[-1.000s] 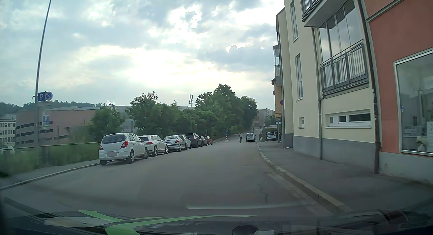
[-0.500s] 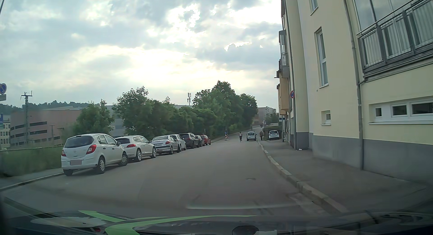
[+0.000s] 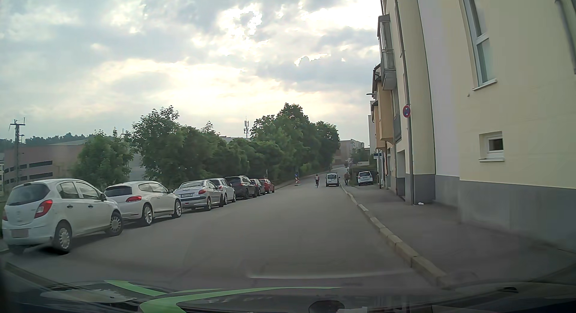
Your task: Follow the waypoints while adhering to traffic rules and regulations
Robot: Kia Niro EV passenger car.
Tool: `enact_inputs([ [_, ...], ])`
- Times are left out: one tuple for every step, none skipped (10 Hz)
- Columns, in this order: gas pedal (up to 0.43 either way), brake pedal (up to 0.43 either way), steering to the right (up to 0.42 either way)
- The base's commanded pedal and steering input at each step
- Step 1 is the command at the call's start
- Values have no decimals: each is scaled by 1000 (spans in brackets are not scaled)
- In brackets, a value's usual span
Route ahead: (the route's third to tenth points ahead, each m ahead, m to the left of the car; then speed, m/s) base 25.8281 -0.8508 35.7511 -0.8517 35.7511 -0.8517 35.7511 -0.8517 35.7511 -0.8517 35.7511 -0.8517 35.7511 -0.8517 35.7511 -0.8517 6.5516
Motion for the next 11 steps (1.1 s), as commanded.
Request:
enact_inputs([
  [0,0,19],
  [0,0,20],
  [0,0,20],
  [0,0,23],
  [0,0,25],
  [0,0,26],
  [0,0,25],
  [0,0,26],
  [0,0,27],
  [0,0,29],
  [0,0,30],
])
